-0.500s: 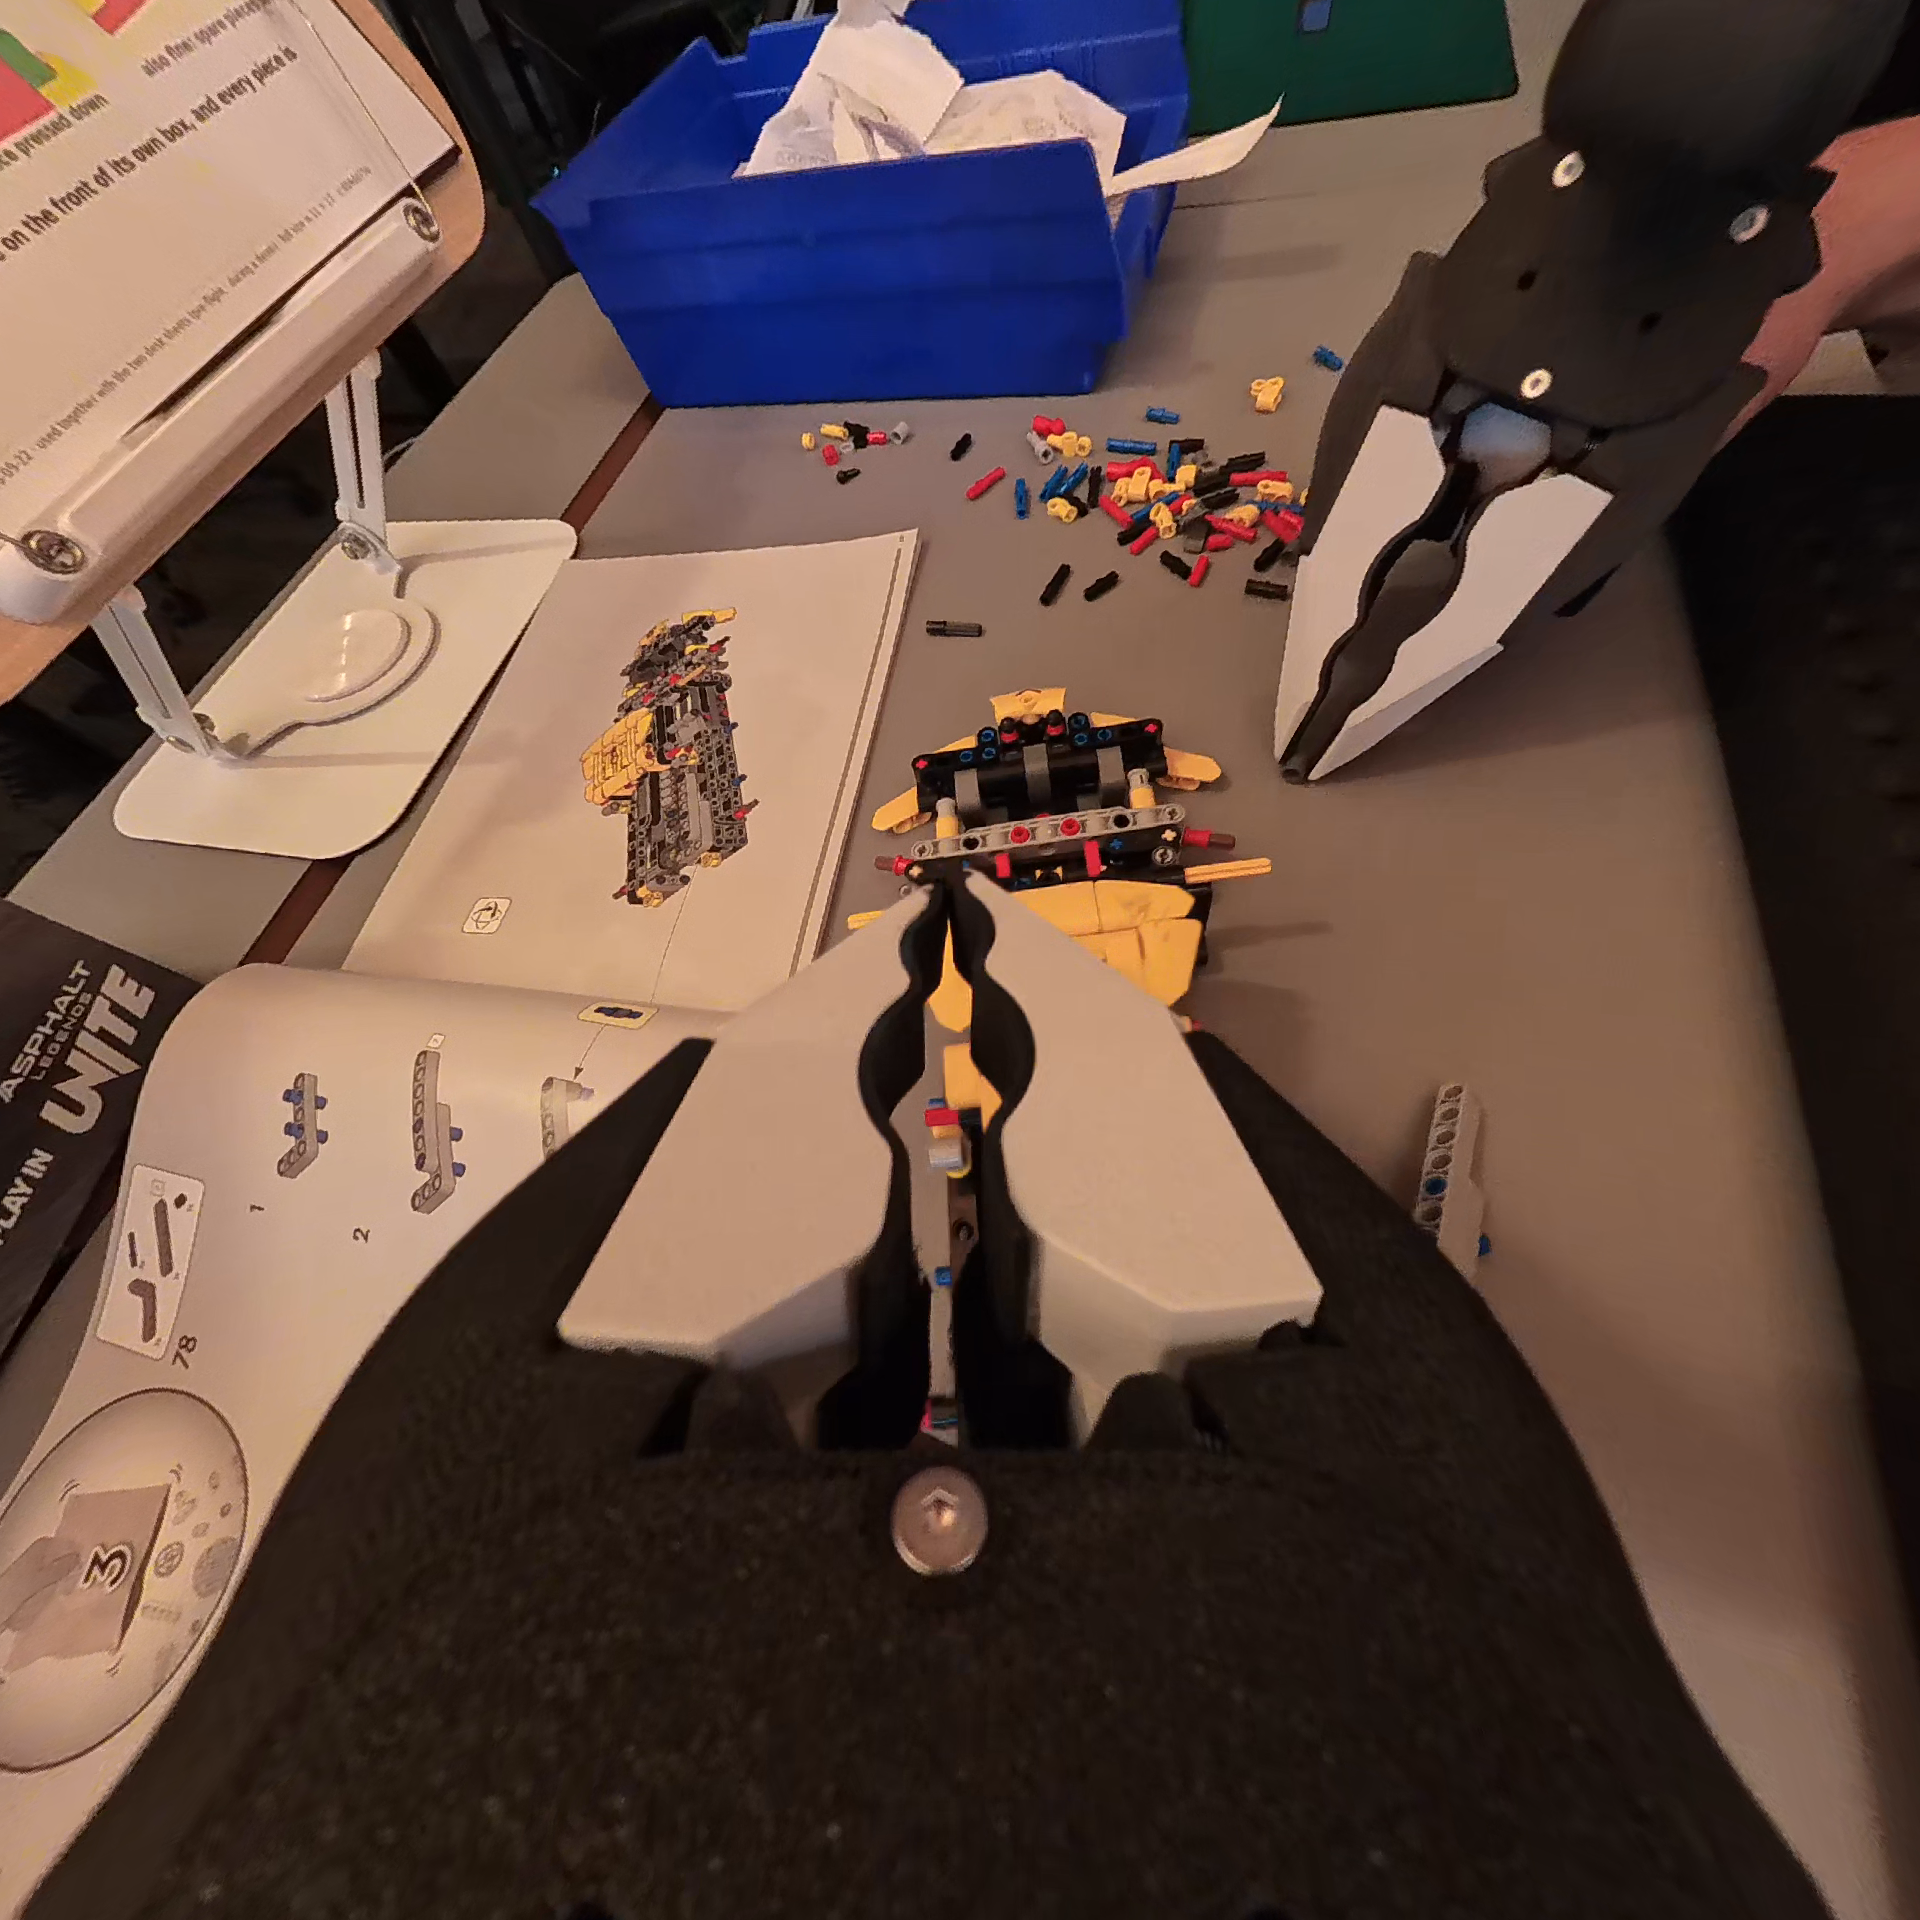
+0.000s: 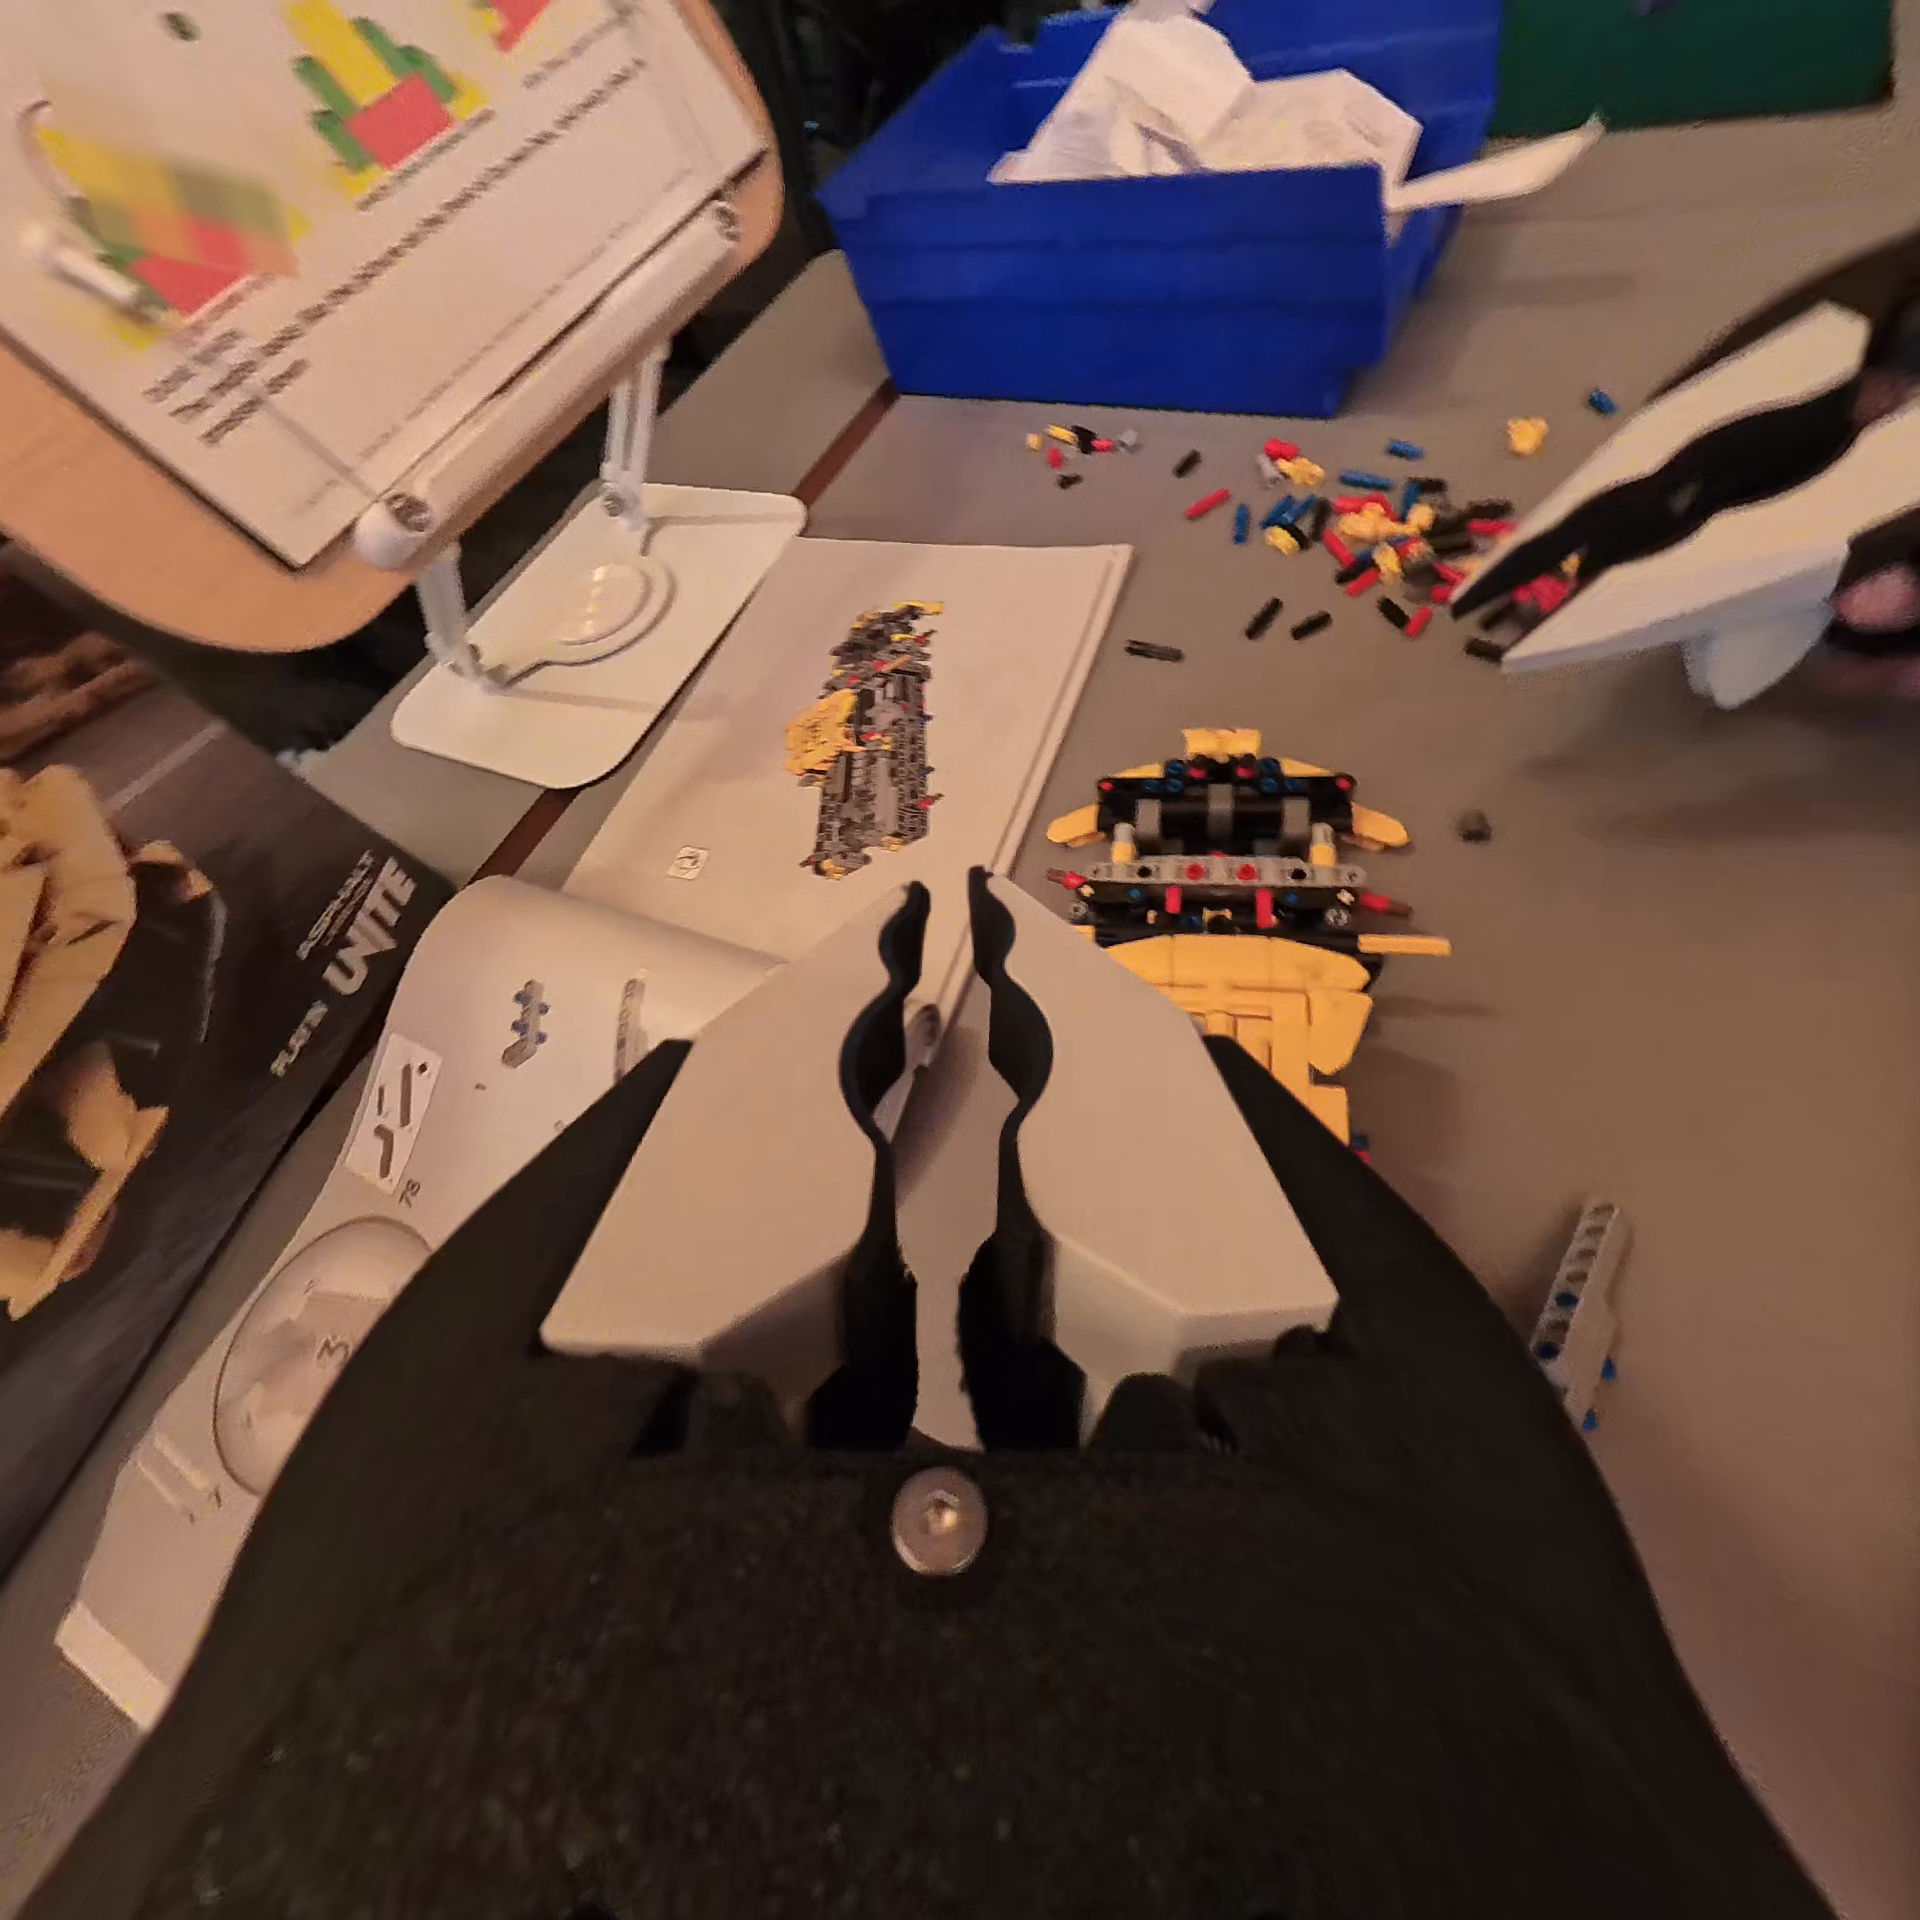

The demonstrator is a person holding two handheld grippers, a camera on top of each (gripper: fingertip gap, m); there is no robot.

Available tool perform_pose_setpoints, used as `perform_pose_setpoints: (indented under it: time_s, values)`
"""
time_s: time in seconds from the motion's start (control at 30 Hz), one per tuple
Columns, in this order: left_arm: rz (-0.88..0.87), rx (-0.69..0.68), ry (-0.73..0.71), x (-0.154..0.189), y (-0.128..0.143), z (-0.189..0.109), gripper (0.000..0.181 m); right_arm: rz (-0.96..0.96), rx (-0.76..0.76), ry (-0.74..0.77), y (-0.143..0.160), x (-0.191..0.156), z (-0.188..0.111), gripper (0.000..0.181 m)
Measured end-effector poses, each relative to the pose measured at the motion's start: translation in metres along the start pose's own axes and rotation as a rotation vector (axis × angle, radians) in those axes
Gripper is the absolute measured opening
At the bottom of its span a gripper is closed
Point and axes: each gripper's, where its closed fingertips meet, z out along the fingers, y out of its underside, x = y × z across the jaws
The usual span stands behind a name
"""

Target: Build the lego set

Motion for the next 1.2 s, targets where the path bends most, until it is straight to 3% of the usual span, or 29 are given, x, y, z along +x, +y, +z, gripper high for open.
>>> perform_pose_setpoints:
  time_s: [0.17, 0.3, 0.4, 0.53, 0.6, 0.7, 0.8, 0.87, 1.0, 1.13, 1.2]
  values:
    - [-0.249, 0.077, -0.169, -0.034, 0.000, -0.025, 0.027, -0.062, 0.026, 0.076, -0.002, 0.011, 0.005, 0.020]
    - [-0.476, 0.114, -0.271, 0.003, 0.037, -0.093, 0.029, -0.103, -0.016, 0.026, 0.005, 0.002, 0.013, 0.020]
    - [-0.578, 0.097, -0.396, 0.062, 0.088, -0.179, 0.029, -0.109, -0.051, 0.001, 0.011, -0.004, 0.017, 0.024]
    - [-0.723, 0.086, -0.650, 0.154, 0.175, -0.328, 0.029, -0.163, -0.005, 0.017, -0.001, -0.016, 0.009, 0.024]
    - [-0.803, 0.080, -0.801, 0.205, 0.217, -0.407, 0.029, -0.182, 0.043, 0.010, -0.019, -0.041, -0.002, 0.028]
    - [-0.929, 0.121, -1.038, 0.281, 0.269, -0.520, 0.029, -0.188, 0.104, -0.167, -0.051, -0.144, -0.019, 0.032]
    - [-1.029, 0.196, -1.293, 0.353, 0.314, -0.614, 0.029, -0.152, 0.109, -0.464, -0.056, -0.290, -0.027, 0.037]
    - [-1.076, 0.234, -1.443, 0.395, 0.341, -0.660, 0.029, -0.120, 0.094, -0.673, -0.047, -0.392, -0.030, 0.035]
    - [-1.143, 0.213, -1.614, 0.448, 0.382, -0.713, 0.029, -0.173, -0.029, -1.078, -0.003, -0.576, -0.021, 0.036]
    - [-1.180, 0.103, -1.688, 0.471, 0.426, -0.746, 0.029, -0.337, -0.142, -1.306, 0.046, -0.707, 0.022, 0.039]
    - [-1.228, 0.029, -1.713, 0.478, 0.449, -0.768, 0.029, -0.399, -0.142, -1.380, 0.049, -0.764, 0.054, 0.040]
